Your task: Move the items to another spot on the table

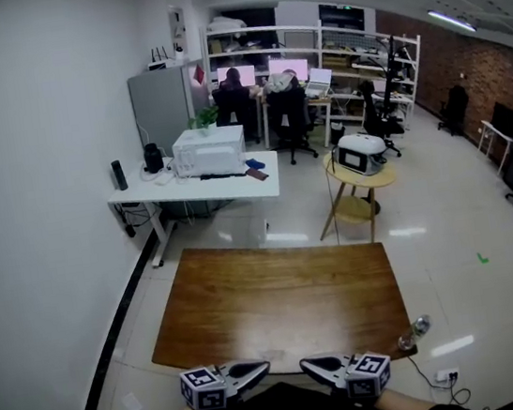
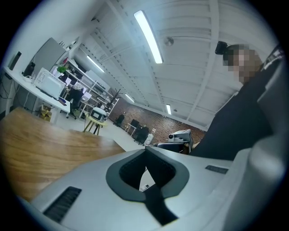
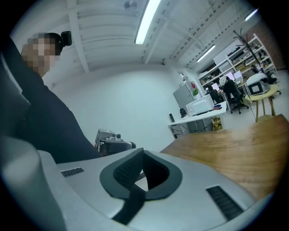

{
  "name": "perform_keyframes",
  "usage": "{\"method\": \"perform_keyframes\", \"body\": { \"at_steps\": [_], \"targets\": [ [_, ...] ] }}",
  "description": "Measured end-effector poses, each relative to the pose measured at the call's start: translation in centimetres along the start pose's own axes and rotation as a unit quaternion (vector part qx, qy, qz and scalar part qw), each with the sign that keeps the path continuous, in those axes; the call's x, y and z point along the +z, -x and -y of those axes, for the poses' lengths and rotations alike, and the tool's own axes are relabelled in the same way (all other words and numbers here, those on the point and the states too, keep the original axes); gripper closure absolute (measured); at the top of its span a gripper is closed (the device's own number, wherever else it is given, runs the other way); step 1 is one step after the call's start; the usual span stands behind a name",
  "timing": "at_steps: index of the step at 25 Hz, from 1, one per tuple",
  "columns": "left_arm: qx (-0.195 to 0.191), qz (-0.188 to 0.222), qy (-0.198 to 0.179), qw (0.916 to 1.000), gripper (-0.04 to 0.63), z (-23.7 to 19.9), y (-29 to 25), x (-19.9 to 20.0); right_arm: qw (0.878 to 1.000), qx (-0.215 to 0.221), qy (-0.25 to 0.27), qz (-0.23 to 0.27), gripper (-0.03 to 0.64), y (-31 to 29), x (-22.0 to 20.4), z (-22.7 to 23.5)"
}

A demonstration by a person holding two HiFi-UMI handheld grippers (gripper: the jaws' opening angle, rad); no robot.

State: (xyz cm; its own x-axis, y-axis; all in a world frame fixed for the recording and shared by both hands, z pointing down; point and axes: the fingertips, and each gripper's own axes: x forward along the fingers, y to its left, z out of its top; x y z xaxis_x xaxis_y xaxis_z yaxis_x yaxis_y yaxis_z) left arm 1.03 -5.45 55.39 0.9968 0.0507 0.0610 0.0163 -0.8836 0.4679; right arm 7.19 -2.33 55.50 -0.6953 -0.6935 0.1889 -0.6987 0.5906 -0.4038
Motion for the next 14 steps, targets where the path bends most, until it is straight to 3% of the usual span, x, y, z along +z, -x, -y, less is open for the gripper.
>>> {"method": "perform_keyframes", "body": {
  "at_steps": [14],
  "targets": [
    [-0.017,-0.018,-0.005,0.9997,0.603,-1.4,-0.4,0.5,1.0,-0.006,-0.011,0.001,0.635,-0.5,1.4,-0.1]
  ]
}}
